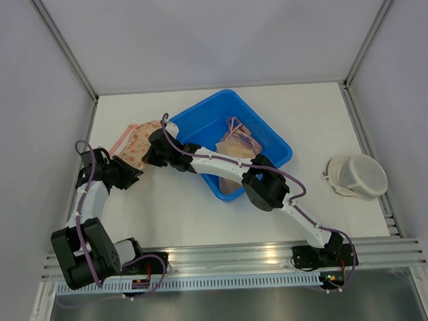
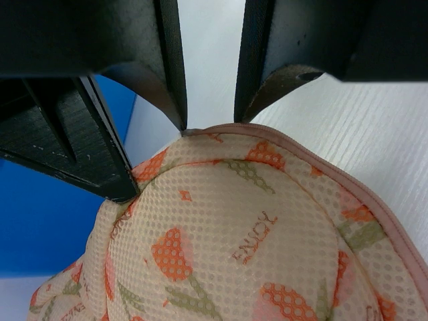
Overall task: Unzip the laundry bag and remove the bra
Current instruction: Unzip the laundry bag at the center of the board.
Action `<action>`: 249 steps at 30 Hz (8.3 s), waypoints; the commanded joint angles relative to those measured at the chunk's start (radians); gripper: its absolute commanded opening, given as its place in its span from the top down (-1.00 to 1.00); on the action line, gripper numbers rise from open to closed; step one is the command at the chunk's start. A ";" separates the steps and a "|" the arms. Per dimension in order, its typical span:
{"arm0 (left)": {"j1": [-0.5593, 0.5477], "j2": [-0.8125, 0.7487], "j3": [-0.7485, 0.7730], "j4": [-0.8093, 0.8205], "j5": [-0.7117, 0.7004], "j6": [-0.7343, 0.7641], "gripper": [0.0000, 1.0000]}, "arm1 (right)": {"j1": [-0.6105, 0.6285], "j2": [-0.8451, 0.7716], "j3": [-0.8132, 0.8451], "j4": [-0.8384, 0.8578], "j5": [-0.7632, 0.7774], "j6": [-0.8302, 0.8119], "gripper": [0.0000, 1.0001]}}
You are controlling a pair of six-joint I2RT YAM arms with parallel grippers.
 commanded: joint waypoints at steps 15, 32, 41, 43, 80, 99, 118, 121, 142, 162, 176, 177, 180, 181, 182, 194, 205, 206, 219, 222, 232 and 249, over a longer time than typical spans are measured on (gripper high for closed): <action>-0.004 -0.029 -0.106 0.243 0.109 -0.076 0.37 | -0.002 -0.072 -0.029 0.042 -0.059 0.030 0.99; -0.005 -0.037 -0.042 0.062 -0.020 -0.056 0.96 | -0.011 -0.094 -0.054 0.038 -0.056 0.014 0.99; -0.004 -0.060 0.016 -0.062 -0.107 -0.016 0.96 | -0.019 -0.105 -0.071 0.029 -0.039 0.002 0.99; -0.004 -0.054 0.032 -0.088 -0.144 0.000 0.96 | -0.022 -0.106 -0.071 0.027 -0.036 -0.007 0.99; -0.013 -0.147 -0.066 -0.027 0.009 -0.026 0.96 | -0.005 -0.051 0.017 -0.112 -0.152 -0.016 -0.14; -0.014 -0.107 -0.076 0.022 0.110 -0.035 0.96 | 0.001 -0.105 -0.065 -0.142 -0.082 0.097 -0.20; -0.014 -0.080 -0.059 -0.004 0.078 -0.024 0.96 | 0.006 -0.112 -0.084 -0.042 -0.072 0.088 0.90; -0.014 -0.074 -0.014 -0.074 -0.064 0.009 0.96 | 0.000 -0.137 -0.101 -0.050 -0.075 0.054 0.99; -0.030 -0.164 -0.017 -0.169 -0.177 0.008 0.96 | -0.022 -0.036 0.056 -0.131 -0.204 -0.082 0.98; -0.063 -0.139 -0.082 0.024 0.063 -0.107 0.96 | -0.022 -0.169 -0.078 -0.163 -0.111 -0.036 -0.29; -0.065 -0.118 -0.074 0.047 0.084 -0.110 0.96 | -0.016 -0.184 -0.154 -0.086 -0.106 0.106 -0.22; -0.065 -0.116 -0.070 0.048 0.084 -0.115 0.96 | -0.014 -0.183 -0.154 -0.082 -0.108 0.110 -0.20; -0.065 -0.113 -0.066 0.051 0.089 -0.122 0.96 | -0.006 -0.177 -0.146 -0.086 -0.106 0.120 -0.18; -0.065 -0.113 -0.066 0.055 0.092 -0.124 0.96 | 0.000 -0.175 -0.146 -0.086 -0.103 0.125 -0.18; -0.065 -0.113 -0.066 0.055 0.093 -0.124 0.96 | 0.003 -0.174 -0.144 -0.083 -0.105 0.126 -0.18; -0.065 -0.100 -0.051 0.064 0.121 -0.128 0.96 | 0.009 -0.134 -0.091 -0.087 -0.100 0.143 0.32; -0.004 0.023 0.032 -0.088 -0.141 -0.036 0.96 | -0.022 -0.135 -0.101 -0.096 -0.166 0.051 0.99; 0.012 0.035 0.038 -0.099 -0.143 -0.030 0.96 | -0.025 -0.137 -0.104 -0.093 -0.172 0.030 0.99; 0.038 -0.075 -0.013 -0.117 -0.097 -0.081 0.96 | -0.032 -0.030 0.043 -0.129 -0.227 -0.071 0.98; 0.020 -0.113 -0.054 -0.113 -0.066 -0.089 0.96 | -0.032 0.009 0.070 -0.094 -0.247 -0.064 0.78; -0.008 -0.120 -0.102 -0.074 -0.034 -0.112 0.96 | -0.040 -0.005 0.066 -0.067 -0.247 -0.090 -0.08; -0.011 -0.120 -0.129 0.078 0.135 -0.184 0.96 | -0.019 -0.083 0.012 -0.203 -0.152 -0.085 -0.14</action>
